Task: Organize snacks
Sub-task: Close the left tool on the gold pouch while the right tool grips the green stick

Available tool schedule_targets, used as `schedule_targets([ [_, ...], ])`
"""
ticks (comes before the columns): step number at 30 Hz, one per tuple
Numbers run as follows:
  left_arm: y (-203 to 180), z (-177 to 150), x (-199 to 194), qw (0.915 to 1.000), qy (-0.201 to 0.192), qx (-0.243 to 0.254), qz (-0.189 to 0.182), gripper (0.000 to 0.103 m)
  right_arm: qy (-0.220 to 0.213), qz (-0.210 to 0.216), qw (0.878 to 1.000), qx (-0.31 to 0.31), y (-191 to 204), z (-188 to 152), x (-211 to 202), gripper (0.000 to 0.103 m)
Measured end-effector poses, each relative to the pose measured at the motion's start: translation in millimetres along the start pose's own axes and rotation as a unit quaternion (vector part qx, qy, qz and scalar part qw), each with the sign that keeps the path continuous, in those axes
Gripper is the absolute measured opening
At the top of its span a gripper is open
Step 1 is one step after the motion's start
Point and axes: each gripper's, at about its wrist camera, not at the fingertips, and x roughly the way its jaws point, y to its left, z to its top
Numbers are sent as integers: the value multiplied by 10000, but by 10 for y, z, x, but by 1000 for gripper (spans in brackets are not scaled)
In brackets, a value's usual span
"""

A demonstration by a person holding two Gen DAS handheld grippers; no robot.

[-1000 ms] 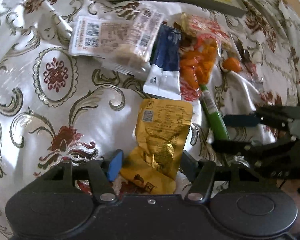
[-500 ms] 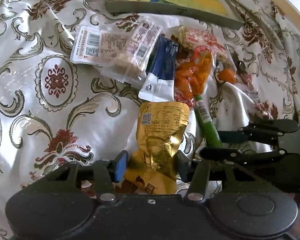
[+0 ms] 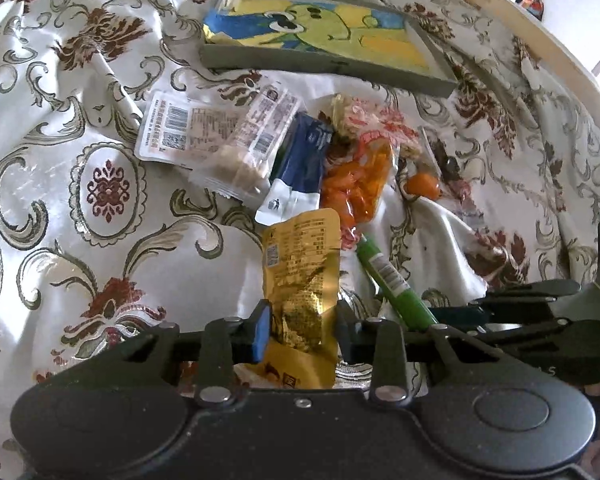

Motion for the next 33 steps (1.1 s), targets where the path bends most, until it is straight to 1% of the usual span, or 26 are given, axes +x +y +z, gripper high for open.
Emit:
schedule_targets([
  [3,22,-17,-73,9997,-215,-70,-118,33,-66,96,9999,98,-27,-2,-42,25],
  [6,23,-37,-120,9989,-376,-137,-228,30,-109,293,9993,194,-41,-13,-65,25],
  [11,28,-48,-161,9976,-532,-233,-370,30,-132,440,9986,248,-49,-8,-73,25],
  [14,49,-52,-182,9966,-631,-315,-424,30,-163,677,9967,419,-83,1,-98,25],
  [16,68,-57,-201,9955,-718,-386,-476,30,-184,880,9947,497,-98,5,-114,23],
  [17,76,-63,-211,9950,-761,-417,-499,30,-196,984,9936,516,-98,5,-122,20],
  [19,80,-70,-237,9938,-856,-458,-540,30,-216,1197,9912,530,-84,13,-141,20],
  [20,84,-72,-248,9933,-895,-467,-557,30,-229,1235,9908,508,-73,14,-145,20],
  [23,90,-75,-269,9921,-987,-517,-573,30,-212,1110,9928,406,-55,23,-131,20],
  [26,108,-80,-288,9907,-1083,-592,-578,30,-238,1022,9935,443,-66,21,-123,19],
  [30,118,-79,-332,9876,-1296,-609,-649,30,-457,1153,9910,512,-84,38,-197,19],
  [33,106,-63,-358,9833,-1515,-620,-796,31,-645,1216,9887,591,-115,65,-258,19],
])
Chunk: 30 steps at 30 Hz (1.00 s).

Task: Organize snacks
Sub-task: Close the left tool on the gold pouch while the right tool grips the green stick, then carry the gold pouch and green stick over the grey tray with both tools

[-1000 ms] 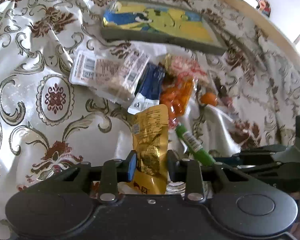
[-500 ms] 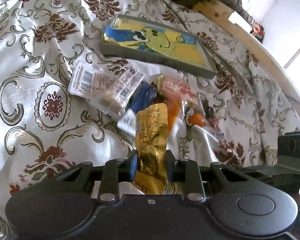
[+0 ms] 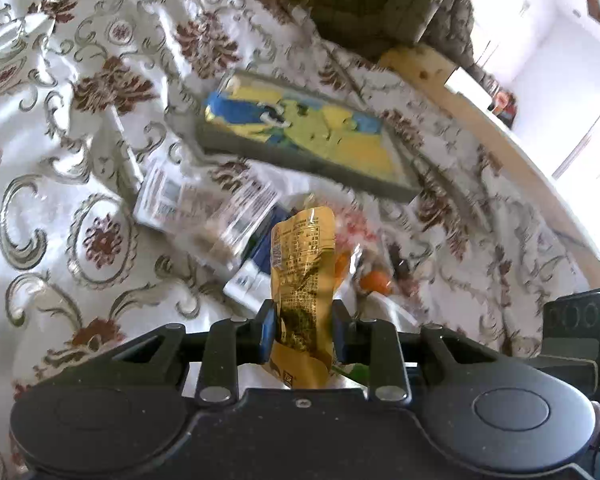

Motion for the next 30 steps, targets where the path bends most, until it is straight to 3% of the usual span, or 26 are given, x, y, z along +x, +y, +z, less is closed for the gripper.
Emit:
schedule_targets([
  [6,-55,110,66,9987,-430,-95,-244,31,-492,35,9987,162,-53,154,-147,20],
  [13,-271,402,418,9960,-822,4,-347,31,-1067,-61,9940,217,-181,548,-330,20],
  [22,-307,980,1222,9902,-1253,-406,-468,31,-1996,-398,9787,284,-523,1316,-563,20],
  [30,-296,1431,1941,9868,-1452,-619,-371,31,-2444,-617,9651,706,-1031,1945,-334,20],
])
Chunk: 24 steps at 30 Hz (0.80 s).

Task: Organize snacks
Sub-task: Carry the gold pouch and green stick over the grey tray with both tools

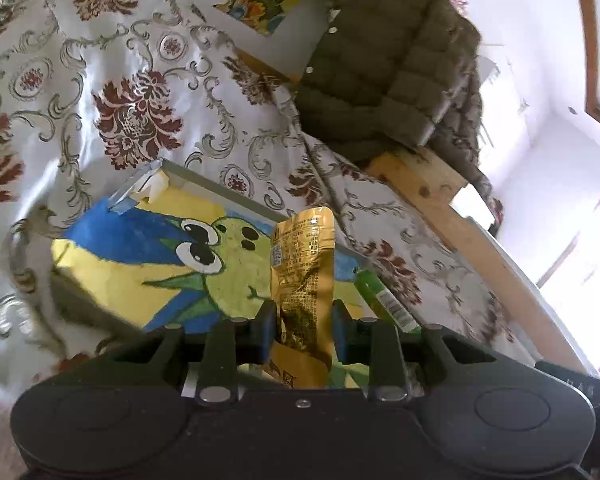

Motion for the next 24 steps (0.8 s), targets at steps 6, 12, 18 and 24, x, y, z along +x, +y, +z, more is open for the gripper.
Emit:
schedule_targets([
  [6,19,100,544,9993,274,-52,229,31,-106,-412,9990,102,-310,159,315,20],
  [12,-51,23,894,9966,692,119,429,31,-216,-658,9976,42,-437,239,473,20],
  [18,-214,-23,1035,9921,885,526,717,31,-182,-1030,9942,-229,-500,248,596,20],
  [24,-345,-54,1045,9879,999,868,807,34,-13,-1311,9899,-532,-509,166,664,20],
])
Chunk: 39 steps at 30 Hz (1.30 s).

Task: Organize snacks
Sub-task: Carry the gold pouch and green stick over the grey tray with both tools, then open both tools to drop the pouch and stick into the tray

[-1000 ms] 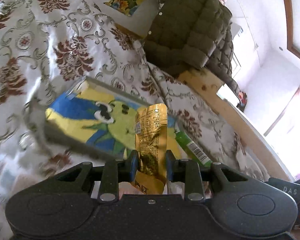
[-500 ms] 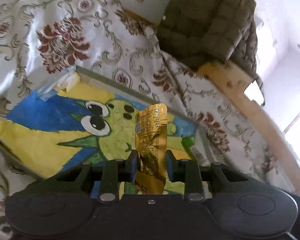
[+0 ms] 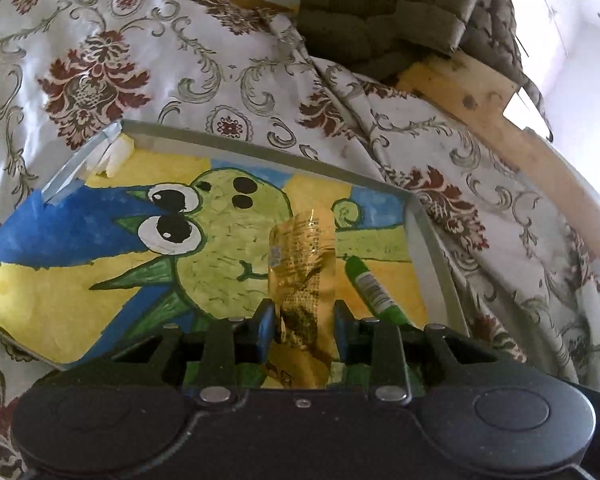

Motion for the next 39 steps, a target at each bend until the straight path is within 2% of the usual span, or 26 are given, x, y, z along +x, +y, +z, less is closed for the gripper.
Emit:
schedule_targets([
  [4,-24,18,-3,9999,90,-77,-52,37,52,-17,9999,-146,51,-24,-9,23],
  [7,-15,24,-24,9997,147,-193,-70,47,-59,-78,9996,-252,74,-24,-63,28],
  [9,-5,20,-66,9996,118,-238,-56,55,-133,-126,9994,-296,86,-5,-102,41],
  [11,14,23,-130,9995,66,-300,-62,60,-231,-195,9989,-358,87,13,-156,45],
  [14,35,33,-292,9992,-146,-357,-53,72,-378,-304,9979,-425,100,44,-250,58],
  [16,31,34,-413,9991,-307,-302,9,79,-525,-349,9967,-508,136,65,-339,65],
  [18,10,39,-546,9986,-474,-183,128,89,-684,-399,9948,-643,184,75,-457,81],
  [20,-15,28,-704,9973,-683,-46,269,96,-850,-447,9927,-731,228,93,-576,91],
  [21,-23,19,-785,9964,-786,6,327,100,-941,-445,9915,-782,256,88,-647,92],
  [26,-94,-45,-1208,9903,-1252,232,549,102,-1311,-497,9836,-1133,405,38,-1002,102],
  [34,-213,-320,-1945,9748,-1879,759,935,102,-1880,-418,9666,-1691,696,-191,-1493,103],
  [39,-235,-567,-2341,9632,-2204,875,1269,102,-1894,-304,9626,-1913,788,-468,-1767,103],
])
